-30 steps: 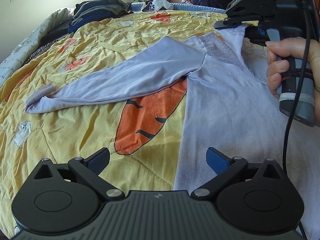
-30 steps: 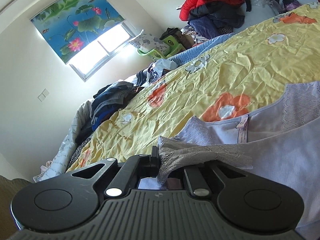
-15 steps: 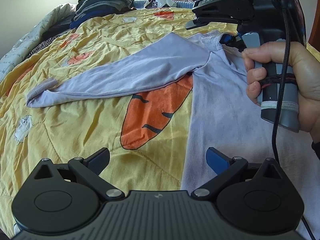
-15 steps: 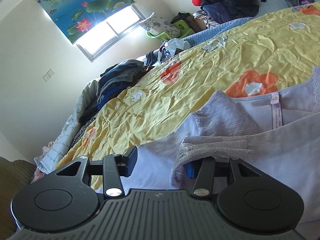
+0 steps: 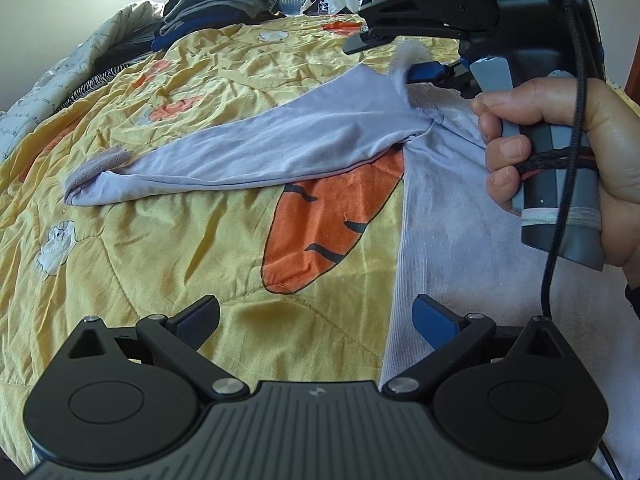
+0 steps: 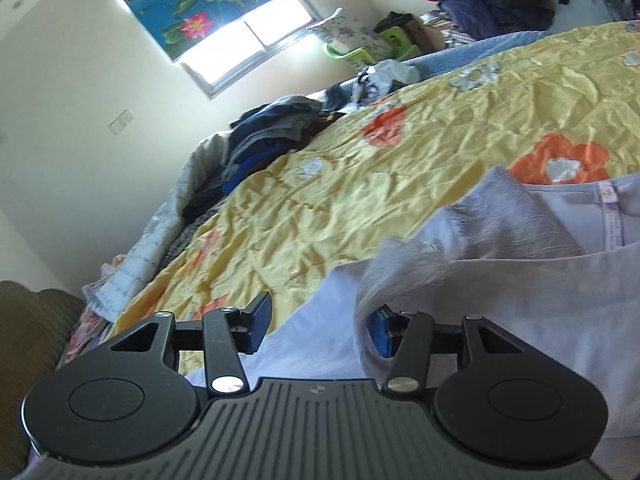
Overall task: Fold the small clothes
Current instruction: 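Lower the sleeve onto the sweater and open the right gripper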
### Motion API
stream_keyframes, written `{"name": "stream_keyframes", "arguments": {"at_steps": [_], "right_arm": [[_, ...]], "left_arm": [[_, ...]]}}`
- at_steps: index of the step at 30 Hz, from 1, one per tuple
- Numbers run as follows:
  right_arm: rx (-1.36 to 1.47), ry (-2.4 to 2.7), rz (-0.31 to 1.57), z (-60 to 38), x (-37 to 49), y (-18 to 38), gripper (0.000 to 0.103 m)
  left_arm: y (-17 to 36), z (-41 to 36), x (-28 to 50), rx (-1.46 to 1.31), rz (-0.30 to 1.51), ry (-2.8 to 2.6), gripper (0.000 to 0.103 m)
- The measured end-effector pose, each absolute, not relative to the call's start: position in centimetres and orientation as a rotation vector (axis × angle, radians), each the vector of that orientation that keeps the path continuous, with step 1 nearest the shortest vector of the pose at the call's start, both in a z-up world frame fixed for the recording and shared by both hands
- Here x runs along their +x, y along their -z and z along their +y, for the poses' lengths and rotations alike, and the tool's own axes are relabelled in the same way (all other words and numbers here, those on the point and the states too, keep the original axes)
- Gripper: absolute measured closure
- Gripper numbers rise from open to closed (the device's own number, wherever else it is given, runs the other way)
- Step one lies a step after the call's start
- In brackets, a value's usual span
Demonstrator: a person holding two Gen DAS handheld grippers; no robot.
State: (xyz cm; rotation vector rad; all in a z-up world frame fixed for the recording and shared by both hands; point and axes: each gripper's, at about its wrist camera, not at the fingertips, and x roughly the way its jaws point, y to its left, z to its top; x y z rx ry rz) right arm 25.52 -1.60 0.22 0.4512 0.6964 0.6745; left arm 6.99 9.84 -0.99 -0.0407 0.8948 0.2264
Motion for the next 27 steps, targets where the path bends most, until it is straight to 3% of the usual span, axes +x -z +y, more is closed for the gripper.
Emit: {"name": "stream_keyframes", "arguments": {"at_steps": [9,13,27], "right_arm": [[0.482,-0.683,0.715,-2.7,25.1,-0.5,0.043],[0.472,-0.641,0.810,-2.4,25.9,1.3,0.040],[0.447,-0.601,0.838,-2.7,25.1,2.7,0.041]], "left_arm": [[1.1,10.1,6.8,-0.057,0.897,-0.231,0.000],[1.0,10.4,6.9,-0.073,0.900,-0.242,0.000],[0.7,11.3,6.8,-0.075,0.896,-0.291,0.000]]}}
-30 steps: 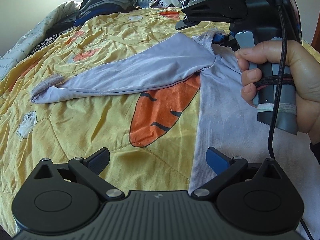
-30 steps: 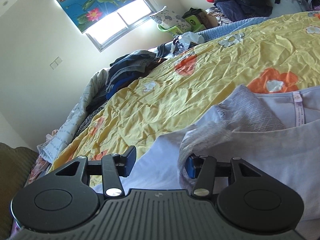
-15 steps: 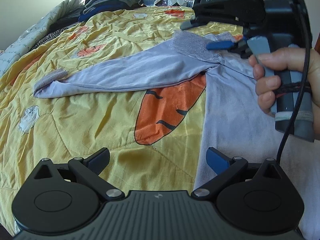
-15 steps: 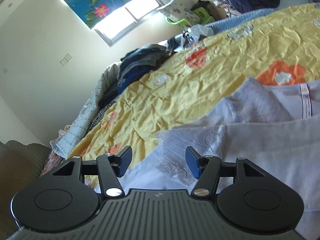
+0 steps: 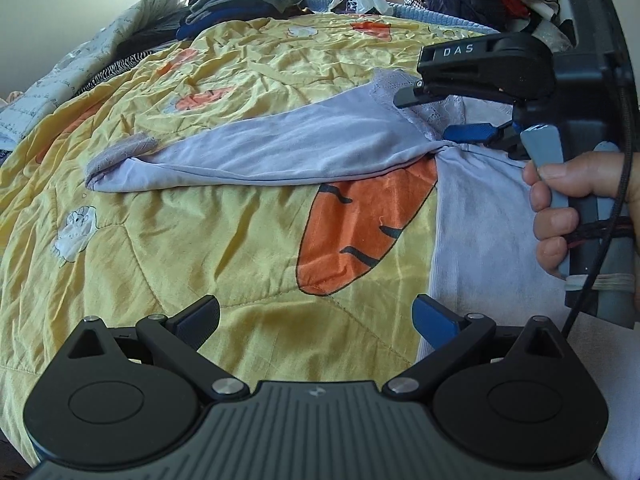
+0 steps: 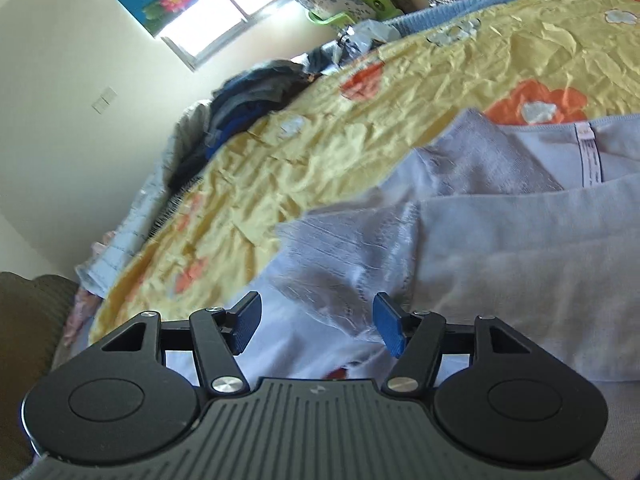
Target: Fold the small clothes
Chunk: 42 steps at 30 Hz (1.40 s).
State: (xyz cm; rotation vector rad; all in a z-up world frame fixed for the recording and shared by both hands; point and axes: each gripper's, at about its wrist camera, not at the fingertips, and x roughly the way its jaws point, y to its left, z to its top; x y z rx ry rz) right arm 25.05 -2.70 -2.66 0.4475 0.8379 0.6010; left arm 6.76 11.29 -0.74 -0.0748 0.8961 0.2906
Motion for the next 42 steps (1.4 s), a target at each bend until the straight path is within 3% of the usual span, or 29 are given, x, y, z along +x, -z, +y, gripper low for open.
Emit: {"name": "stream_keyframes", "arguments": {"at_steps": [20,29,42], "right_arm": [[0.375,-0.686,0.791,-0.9,22.4,1.0,0.038],[0.024,-0.801,0.715,7.5,18.6,-0.2,0.038],[-0.028,-0.868,0.726,14.4,17.0,-0.3,0.036]], "left_arm": [[0.8,13.7,6.0,-0.095,0.885,-0.349,0.000],[0.9,21.5,3.9,-0.168,0.881,-0.548,0.000],[0.6,29.0,0.6,-0.201,0.851,-0.737,0.000]]}}
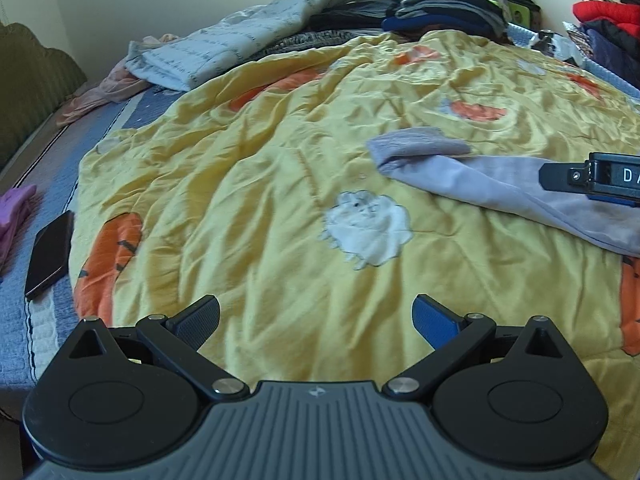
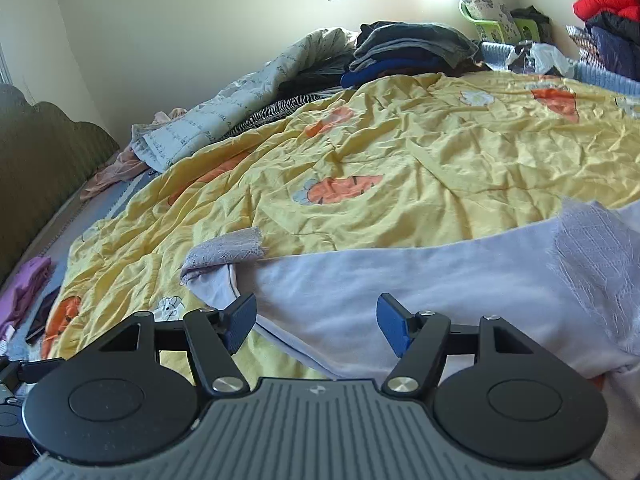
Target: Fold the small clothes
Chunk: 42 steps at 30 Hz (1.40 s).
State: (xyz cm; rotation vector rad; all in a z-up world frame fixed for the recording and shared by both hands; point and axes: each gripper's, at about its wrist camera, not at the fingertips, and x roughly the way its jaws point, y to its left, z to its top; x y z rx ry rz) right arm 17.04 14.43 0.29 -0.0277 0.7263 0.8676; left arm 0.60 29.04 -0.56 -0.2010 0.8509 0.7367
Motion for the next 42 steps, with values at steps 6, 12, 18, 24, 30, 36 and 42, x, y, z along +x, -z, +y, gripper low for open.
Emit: {"name": "stream_keyframes", "arguments": {"at_steps": [6,12,18,24,30,36,42], "right_arm": [[-0.248,-0.742,0.618,17.6,17.4,-0.1,0.028],[-0.016,-0.983,0.726,18.0,18.1,-0.8,0.025],[-0.113,-1.094,0.849,22.1,16.9,0.9,0.023],[-0.164,-1.419,0.838,23.6,11.3,0.2,0.021],[-0.055,-1.594,0.811,21.9,10.6,-1.9,0.021],[0.087,-1.346,0.829,19.6,14.6,-1.4,0.021],[-0.523,-1.168,0.491,21.5,8.4,-0.7,0.021]], "left_arm": [[0.8,30.2,-0.5,-0.215,0.849,-0.756,0.000],[0.9,31.8,-1.6,-0.243,0.847,-0.794,0.000],[0.3,34.1,-3.2,-0.271,0.815,-0.865,0.000],[-0.3,37.6,-5.3,-0.332,0.777,-0.965,0.000],[0.3,39.0,-6.7,-0.412,0.773,-0.986,0.000],[0.4,37.4,-6.2,-0.398,0.779,-0.915,0.000],[0.1,36.4,-5.5,-0.407,0.773,-0.852,0.000]]}}
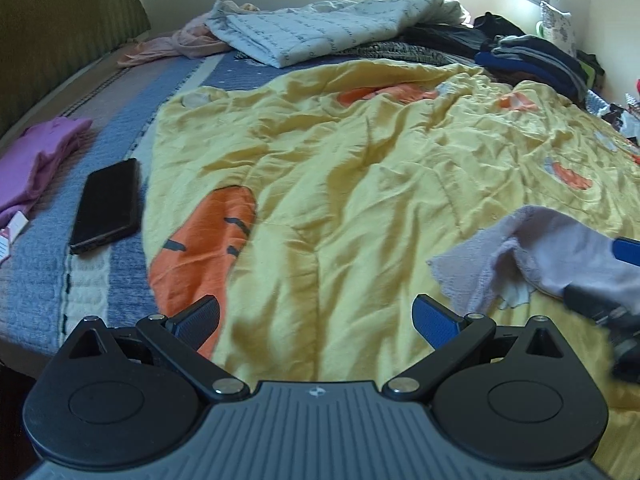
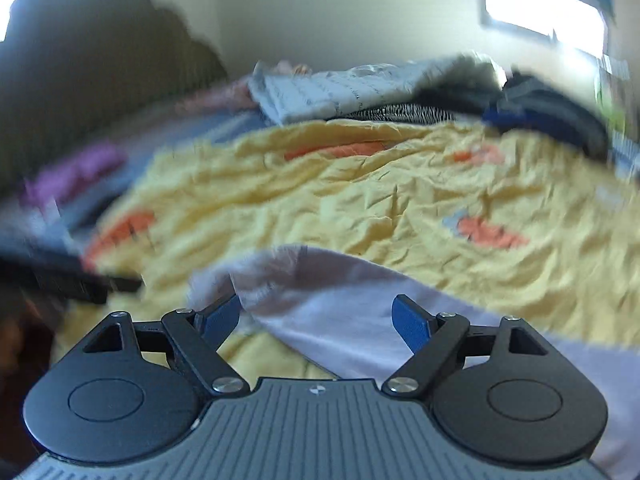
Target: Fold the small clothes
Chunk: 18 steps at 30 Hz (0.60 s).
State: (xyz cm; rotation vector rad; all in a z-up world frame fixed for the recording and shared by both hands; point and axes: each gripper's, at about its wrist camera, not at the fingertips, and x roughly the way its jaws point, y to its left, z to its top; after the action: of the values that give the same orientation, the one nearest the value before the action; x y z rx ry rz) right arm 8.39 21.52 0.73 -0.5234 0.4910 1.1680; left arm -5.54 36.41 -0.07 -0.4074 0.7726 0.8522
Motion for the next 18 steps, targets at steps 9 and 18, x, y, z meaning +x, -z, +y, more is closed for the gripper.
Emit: {"name": "stream_keyframes", "arguments": {"at_steps": [9,18], "right_arm": [[-0.793,-1.023,0.227,28.8,4.6,2.5,0.019],[-0.080,-1.137,0.413,24.7,11.4,-6.1,0.012]], "left_arm": [[-0.5,36.9,-6.4,-0.414,0.745,-0.899,0.000],[0.4,36.5,-5.8,-0.470,0.763,-0.831,0.000]]}}
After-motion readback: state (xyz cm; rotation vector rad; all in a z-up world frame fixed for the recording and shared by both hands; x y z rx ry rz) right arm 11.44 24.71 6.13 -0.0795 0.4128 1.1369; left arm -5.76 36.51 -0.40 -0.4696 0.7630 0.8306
